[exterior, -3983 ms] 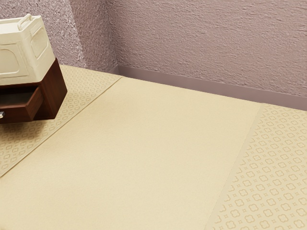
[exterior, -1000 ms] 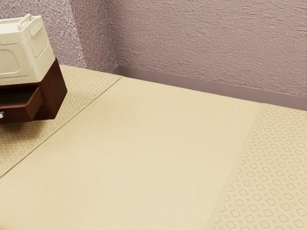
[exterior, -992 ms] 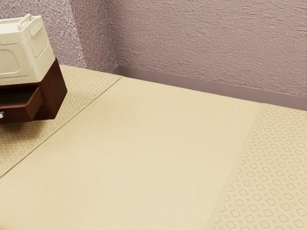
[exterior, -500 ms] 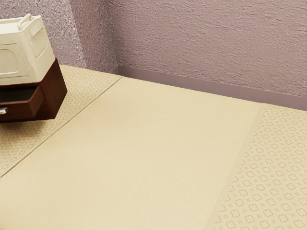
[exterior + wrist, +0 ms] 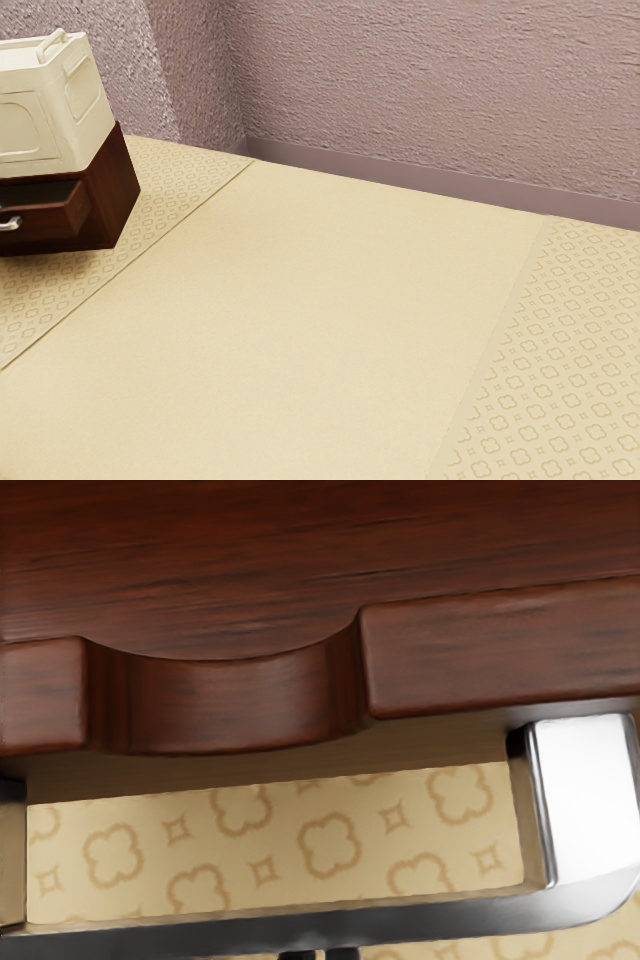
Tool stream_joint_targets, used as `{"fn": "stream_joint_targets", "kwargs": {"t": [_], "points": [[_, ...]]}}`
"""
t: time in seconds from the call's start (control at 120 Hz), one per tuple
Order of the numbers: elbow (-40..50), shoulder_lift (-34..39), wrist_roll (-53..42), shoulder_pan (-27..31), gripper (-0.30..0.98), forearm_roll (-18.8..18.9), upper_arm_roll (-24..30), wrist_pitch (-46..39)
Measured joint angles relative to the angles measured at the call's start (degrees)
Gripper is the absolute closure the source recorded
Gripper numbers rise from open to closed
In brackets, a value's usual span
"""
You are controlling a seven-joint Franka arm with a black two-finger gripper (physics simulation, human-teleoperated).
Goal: Push the drawer handle with one arm to close the drawer
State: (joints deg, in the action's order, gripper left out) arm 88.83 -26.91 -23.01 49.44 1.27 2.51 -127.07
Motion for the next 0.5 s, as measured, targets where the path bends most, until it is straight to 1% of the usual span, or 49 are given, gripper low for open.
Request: {"fn": "stream_joint_targets", "kwargs": {"t": [0.317, 0.5], "points": [[-1.70, -0.65, 0.02, -0.12, 0.78, -0.13, 0.74, 1.15], [-3.81, -2.18, 0.03, -0.16, 0.79, -0.26, 0.80, 1.70]]}}
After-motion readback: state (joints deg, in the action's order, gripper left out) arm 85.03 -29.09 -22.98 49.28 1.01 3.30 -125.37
